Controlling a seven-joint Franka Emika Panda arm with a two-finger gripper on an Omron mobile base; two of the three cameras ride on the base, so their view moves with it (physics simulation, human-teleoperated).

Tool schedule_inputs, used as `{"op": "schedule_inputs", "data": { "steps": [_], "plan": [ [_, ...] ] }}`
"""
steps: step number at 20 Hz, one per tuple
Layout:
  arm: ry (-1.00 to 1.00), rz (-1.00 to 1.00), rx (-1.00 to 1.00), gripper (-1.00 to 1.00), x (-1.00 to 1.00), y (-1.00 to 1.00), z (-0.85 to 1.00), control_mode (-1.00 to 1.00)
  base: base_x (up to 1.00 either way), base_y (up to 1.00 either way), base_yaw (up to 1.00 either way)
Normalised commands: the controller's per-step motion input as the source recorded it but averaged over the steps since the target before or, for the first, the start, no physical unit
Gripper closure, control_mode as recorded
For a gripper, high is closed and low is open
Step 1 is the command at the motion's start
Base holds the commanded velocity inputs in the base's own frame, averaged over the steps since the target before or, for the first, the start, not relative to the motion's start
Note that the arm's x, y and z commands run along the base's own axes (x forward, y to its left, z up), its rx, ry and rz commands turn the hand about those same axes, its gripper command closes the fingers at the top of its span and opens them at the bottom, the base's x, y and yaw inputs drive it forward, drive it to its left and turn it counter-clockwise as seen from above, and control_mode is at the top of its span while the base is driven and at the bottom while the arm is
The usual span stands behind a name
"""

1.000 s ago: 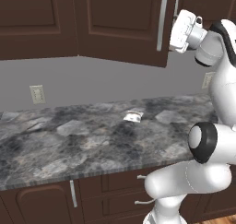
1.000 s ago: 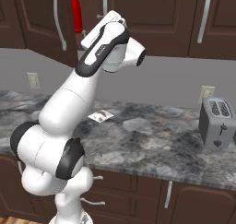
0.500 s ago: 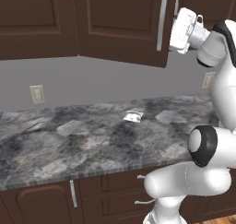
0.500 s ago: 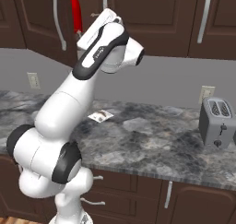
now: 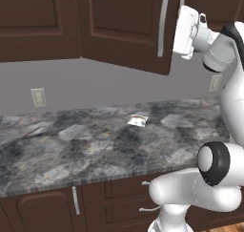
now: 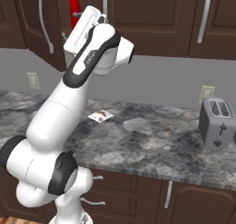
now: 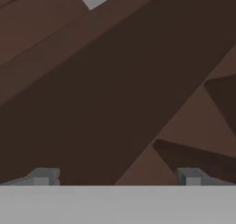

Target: Pick the bar soap and dish brush from the cabinet and place them on the counter.

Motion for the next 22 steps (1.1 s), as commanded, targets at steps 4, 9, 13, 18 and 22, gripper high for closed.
{"op": "schedule_inputs", "data": {
  "steps": [4, 9, 13, 18, 22],
  "plan": [
    [-0.06, 0.10, -0.04, -1.00, -0.60, 0.52, 0.06, -1.00, 0.00, 0.00, 0.00],
    [-0.06, 0.07, -0.08, -1.00, -0.65, 0.68, 0.00, -1.00, 0.00, 0.00, 0.00],
    [-0.08, 0.05, -0.11, -1.00, -0.59, 0.81, 0.00, -1.00, 0.00, 0.00, 0.00],
    [-0.06, 0.02, -0.10, -1.00, -0.36, 0.85, 0.00, -1.00, 0.00, 0.00, 0.00],
    [-0.03, 0.00, -0.10, -1.00, -0.12, 0.89, 0.00, -1.00, 0.00, 0.00, 0.00]
  ]
}}
